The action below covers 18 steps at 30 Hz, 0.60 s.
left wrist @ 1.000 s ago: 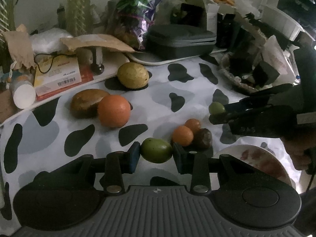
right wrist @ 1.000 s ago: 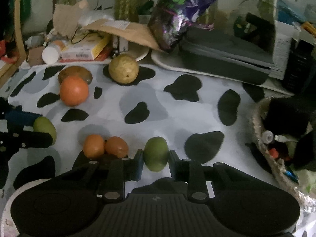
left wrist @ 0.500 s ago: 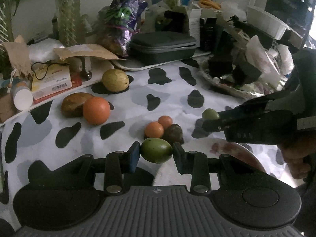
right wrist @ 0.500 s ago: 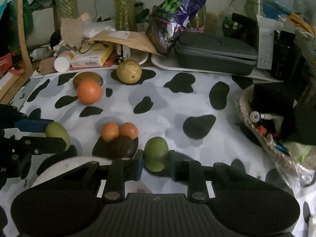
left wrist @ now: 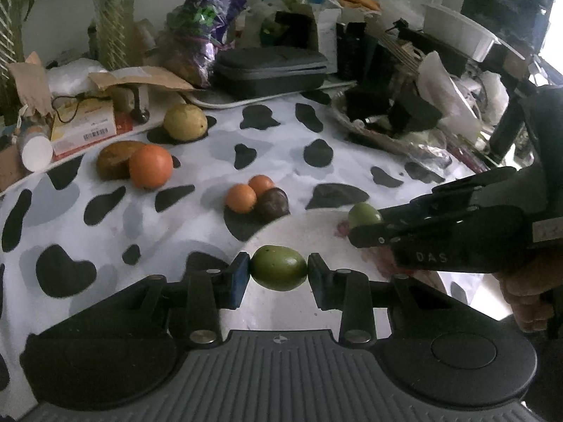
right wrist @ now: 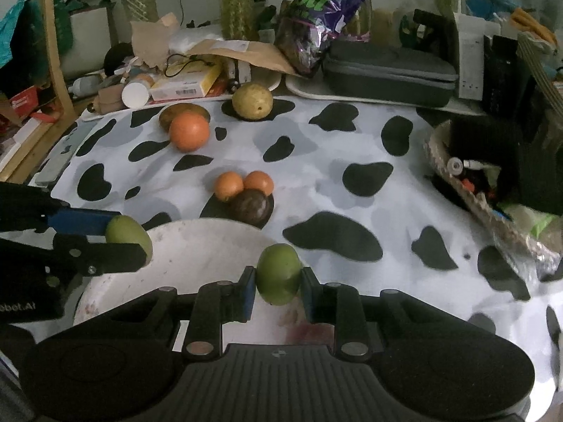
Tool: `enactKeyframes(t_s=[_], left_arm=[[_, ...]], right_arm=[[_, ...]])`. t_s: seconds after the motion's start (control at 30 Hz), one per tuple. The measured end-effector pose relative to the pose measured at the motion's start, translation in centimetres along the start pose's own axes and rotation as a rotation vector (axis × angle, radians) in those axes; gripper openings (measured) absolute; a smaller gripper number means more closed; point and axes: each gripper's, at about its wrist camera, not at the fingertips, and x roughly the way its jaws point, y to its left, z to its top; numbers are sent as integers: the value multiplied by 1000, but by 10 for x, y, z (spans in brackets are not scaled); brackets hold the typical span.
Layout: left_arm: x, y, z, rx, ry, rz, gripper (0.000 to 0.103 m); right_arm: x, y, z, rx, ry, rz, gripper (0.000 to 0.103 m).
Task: Organize fruits
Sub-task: 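Carry the green fruit over the plate and open the left tool while the right tool does the same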
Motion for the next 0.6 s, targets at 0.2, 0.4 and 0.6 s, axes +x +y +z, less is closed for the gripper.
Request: enactKeyframes(t_s=[0.2,0.4,0.6], left_arm=[[3,-6,-8,18,28,-10,35],[14,-2,-10,13,65,-12,35],[30,-2,-11,30,115,-6,35]], right_arm=[[-3,2,-10,12,20,13,28],[5,-1,-10,24,53,29,28],[15,-1,-8,14,93,36,28]])
